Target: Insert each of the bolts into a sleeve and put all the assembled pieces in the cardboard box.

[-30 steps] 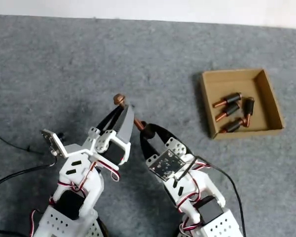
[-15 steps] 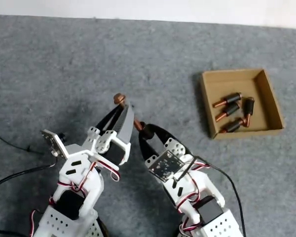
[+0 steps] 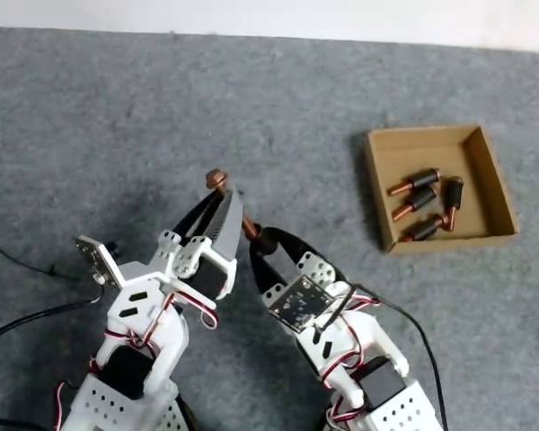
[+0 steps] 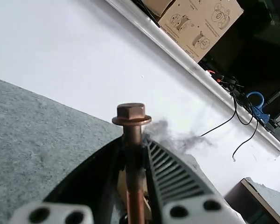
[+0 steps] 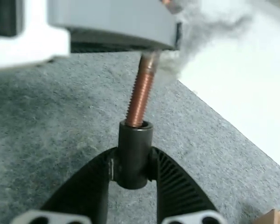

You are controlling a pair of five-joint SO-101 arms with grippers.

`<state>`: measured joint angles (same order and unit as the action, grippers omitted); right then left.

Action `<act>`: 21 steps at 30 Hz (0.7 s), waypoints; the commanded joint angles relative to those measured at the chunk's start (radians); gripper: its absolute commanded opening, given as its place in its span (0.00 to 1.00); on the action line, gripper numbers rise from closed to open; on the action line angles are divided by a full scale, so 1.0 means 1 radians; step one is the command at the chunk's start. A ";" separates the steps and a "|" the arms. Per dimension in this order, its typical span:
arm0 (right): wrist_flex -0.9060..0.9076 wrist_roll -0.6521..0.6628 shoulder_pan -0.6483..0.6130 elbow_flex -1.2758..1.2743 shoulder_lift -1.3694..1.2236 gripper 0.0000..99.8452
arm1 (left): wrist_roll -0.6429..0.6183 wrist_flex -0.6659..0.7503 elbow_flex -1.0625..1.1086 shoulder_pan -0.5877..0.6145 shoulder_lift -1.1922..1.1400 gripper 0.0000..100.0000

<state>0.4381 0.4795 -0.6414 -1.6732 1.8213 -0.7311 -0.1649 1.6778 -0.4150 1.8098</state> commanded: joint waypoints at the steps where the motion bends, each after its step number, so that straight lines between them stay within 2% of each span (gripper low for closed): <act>1: -0.050 0.005 -0.021 -0.111 0.021 0.00 | -0.005 0.000 0.019 0.004 0.008 0.01; 14: -0.054 0.005 -0.016 -0.105 0.021 0.00 | 0.000 -0.008 0.019 -0.025 0.008 0.01; 21: -0.054 0.005 -0.015 -0.104 0.021 0.00 | 0.003 -0.061 0.019 -0.030 0.008 0.01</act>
<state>0.4227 0.4795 -0.6521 -1.6732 1.8213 -0.7296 -0.2033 1.6778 -0.4181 1.8144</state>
